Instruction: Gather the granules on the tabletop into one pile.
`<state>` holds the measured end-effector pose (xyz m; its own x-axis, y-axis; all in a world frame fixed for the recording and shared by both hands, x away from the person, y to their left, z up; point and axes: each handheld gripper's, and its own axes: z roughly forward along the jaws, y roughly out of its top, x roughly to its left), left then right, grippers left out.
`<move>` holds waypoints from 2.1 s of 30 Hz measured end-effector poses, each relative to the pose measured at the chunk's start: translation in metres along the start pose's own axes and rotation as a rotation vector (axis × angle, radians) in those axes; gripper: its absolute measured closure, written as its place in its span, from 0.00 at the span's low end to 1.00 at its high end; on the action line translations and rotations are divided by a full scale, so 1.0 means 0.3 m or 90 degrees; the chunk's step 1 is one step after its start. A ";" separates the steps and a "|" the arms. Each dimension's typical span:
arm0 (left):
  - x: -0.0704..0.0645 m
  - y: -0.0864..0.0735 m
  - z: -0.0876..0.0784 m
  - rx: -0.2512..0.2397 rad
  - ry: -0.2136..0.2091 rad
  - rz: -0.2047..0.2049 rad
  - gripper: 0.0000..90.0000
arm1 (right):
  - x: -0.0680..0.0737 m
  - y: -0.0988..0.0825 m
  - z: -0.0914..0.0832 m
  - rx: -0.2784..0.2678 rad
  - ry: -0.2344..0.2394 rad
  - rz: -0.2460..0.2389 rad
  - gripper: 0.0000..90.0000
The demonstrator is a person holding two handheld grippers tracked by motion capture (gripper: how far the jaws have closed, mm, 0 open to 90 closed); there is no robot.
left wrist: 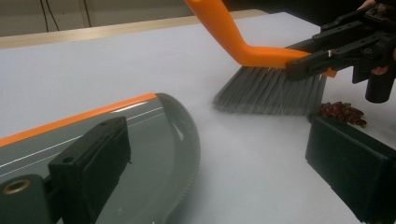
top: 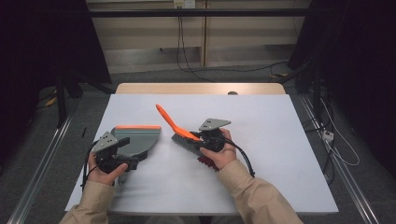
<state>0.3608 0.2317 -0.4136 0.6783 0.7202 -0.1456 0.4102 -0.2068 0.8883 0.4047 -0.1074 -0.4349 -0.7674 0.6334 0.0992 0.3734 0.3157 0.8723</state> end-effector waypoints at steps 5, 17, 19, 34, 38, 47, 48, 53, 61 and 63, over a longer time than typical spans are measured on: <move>-0.001 0.000 -0.001 0.000 0.000 0.001 0.07 | 0.007 -0.007 -0.014 -0.001 0.001 -0.005 0.79; -0.004 0.003 -0.003 -0.001 -0.001 0.004 0.07 | 0.017 0.001 -0.042 -0.027 0.001 0.016 0.79; -0.003 0.002 -0.003 0.001 0.000 0.003 0.07 | 0.024 0.018 -0.048 -0.046 0.003 0.030 0.79; -0.005 0.003 -0.008 0.000 0.001 0.011 0.07 | 0.109 -0.031 -0.024 0.002 -0.012 0.148 0.79; -0.008 0.007 -0.010 0.000 -0.003 0.014 0.07 | 0.073 -0.042 -0.059 0.010 -0.032 0.170 0.79; -0.019 0.019 -0.017 0.008 -0.003 0.017 0.07 | 0.048 -0.057 -0.105 0.005 -0.029 0.187 0.79; -0.021 0.020 -0.016 0.010 -0.005 0.017 0.07 | 0.047 -0.054 -0.107 0.004 -0.023 0.188 0.79; -0.028 0.021 -0.025 0.034 -0.012 0.021 0.07 | 0.047 -0.027 -0.128 -0.012 -0.015 0.171 0.79; -0.017 0.001 -0.045 0.073 0.003 0.000 0.08 | 0.022 -0.012 -0.178 -0.013 -0.031 0.144 0.79; -0.011 -0.008 -0.051 0.083 0.016 -0.006 0.08 | 0.016 -0.012 -0.186 -0.009 -0.037 0.137 0.79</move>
<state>0.3483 0.2401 -0.4084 0.6591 0.7387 -0.1407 0.4932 -0.2834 0.8225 0.3706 -0.1449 -0.4110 -0.6393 0.7248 0.2568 0.5182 0.1594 0.8402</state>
